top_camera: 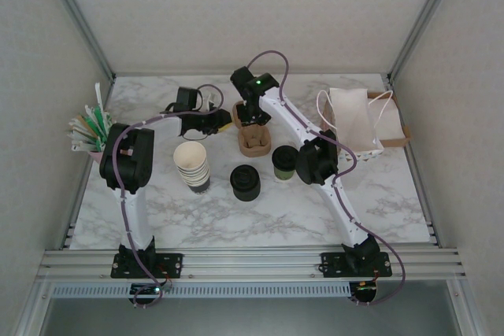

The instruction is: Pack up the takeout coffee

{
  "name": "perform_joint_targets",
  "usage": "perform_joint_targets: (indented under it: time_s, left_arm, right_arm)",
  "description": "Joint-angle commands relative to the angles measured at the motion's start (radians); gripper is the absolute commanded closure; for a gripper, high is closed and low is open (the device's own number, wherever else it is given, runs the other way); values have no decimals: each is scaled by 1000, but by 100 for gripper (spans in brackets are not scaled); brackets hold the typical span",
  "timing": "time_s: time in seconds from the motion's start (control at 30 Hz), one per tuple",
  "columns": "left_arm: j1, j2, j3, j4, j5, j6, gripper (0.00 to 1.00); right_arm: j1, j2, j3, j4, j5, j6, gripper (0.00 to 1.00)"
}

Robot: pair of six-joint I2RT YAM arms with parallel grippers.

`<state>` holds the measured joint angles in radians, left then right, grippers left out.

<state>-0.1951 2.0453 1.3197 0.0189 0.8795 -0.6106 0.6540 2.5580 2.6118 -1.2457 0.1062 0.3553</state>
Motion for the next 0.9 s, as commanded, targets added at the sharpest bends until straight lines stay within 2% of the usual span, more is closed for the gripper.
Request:
perform_joint_targets:
  time_s: [0.0,0.87]
  left_arm:
    - [-5,22,-13,54,39,-20,73]
    - [8,30,-44,155,87,-87,75]
  right_arm:
    - [-9,-19,24,-12,-17,11,75]
    - [-25,-98,-36,15,-61,22,78]
